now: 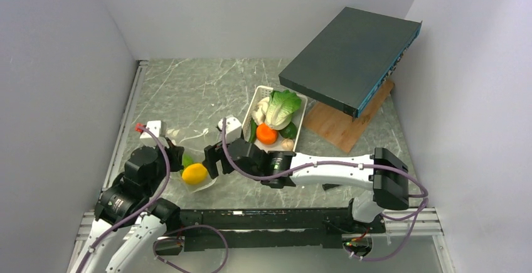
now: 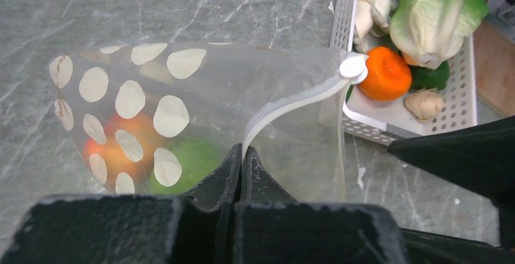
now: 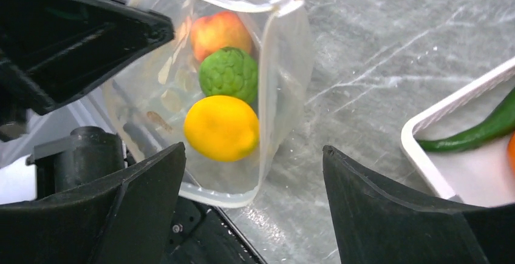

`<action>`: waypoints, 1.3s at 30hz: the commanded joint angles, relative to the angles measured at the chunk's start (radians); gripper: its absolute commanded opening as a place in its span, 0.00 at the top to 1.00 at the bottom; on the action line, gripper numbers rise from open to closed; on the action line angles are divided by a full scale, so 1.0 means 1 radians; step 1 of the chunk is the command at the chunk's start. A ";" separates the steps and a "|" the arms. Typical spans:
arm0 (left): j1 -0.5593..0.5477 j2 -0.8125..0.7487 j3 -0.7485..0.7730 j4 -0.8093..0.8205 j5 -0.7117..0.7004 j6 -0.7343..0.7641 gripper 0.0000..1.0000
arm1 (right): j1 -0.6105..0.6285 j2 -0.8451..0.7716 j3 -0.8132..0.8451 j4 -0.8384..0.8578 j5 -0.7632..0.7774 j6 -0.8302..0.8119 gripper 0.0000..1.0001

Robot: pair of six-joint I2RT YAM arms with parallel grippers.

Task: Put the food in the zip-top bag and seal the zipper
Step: Place the fake fruit in the zipper food storage bag, then adjust the zipper food storage bag at the center of the board.

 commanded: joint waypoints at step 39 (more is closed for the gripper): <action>-0.004 0.102 0.142 -0.264 -0.045 -0.346 1.00 | -0.160 0.296 0.725 -0.638 -0.440 0.033 1.00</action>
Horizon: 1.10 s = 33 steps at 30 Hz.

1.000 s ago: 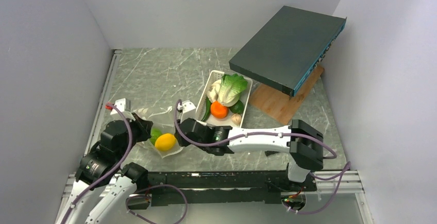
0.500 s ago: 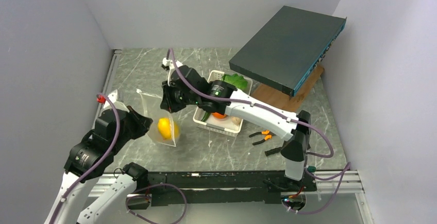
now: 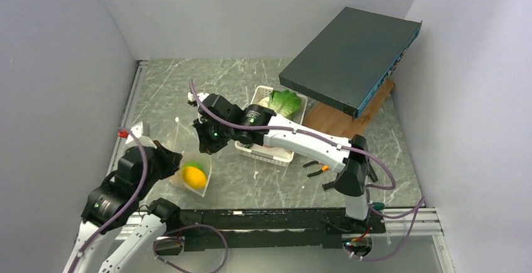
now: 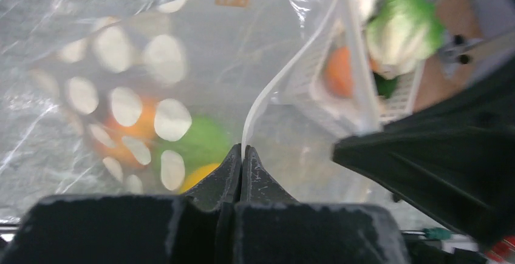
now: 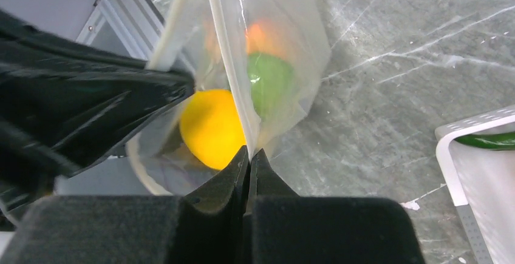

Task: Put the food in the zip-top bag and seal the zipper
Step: Adjust the zipper food storage bag at the center of the board.

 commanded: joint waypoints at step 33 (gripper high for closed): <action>-0.002 0.033 0.033 0.014 -0.066 0.100 0.92 | -0.128 0.048 0.105 0.043 -0.336 -0.042 1.00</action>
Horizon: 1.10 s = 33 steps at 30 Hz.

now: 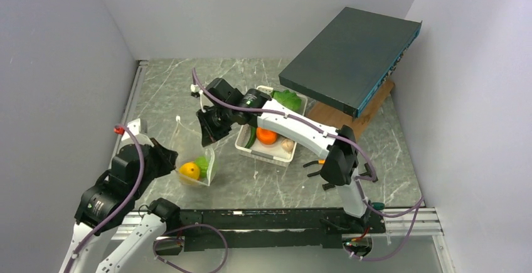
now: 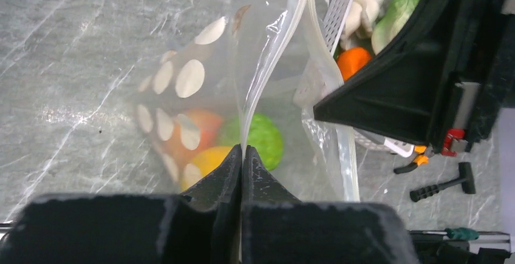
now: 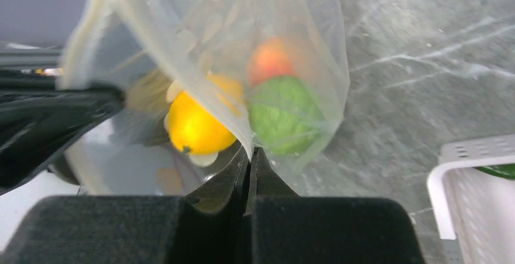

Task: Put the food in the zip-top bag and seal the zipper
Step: Adjust the zipper food storage bag at the center of the board.

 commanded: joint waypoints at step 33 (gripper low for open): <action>-0.002 -0.004 -0.036 0.082 -0.049 -0.011 1.00 | 0.009 -0.490 -0.323 0.208 0.353 -0.276 0.10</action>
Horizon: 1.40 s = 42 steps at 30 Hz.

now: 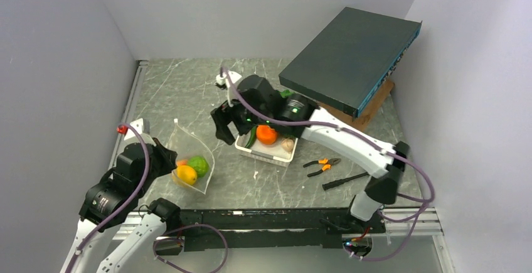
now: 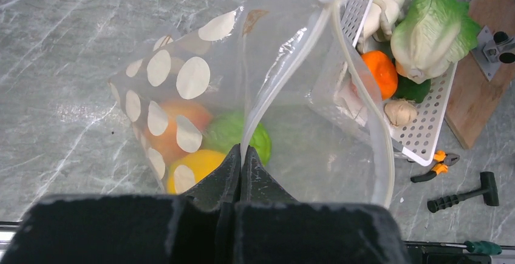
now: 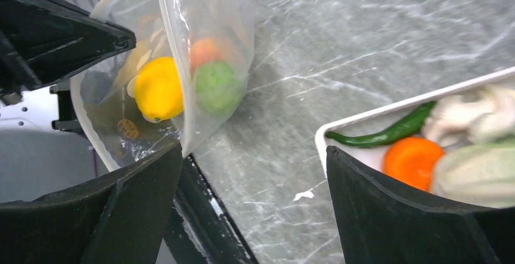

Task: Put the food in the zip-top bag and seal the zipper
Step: Adjust the zipper food storage bag at the center of the board, then pick up the fake fruit from the bin.

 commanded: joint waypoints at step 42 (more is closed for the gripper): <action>-0.002 -0.038 0.013 0.071 0.011 -0.027 1.00 | -0.092 0.038 -0.667 0.497 0.792 0.520 0.06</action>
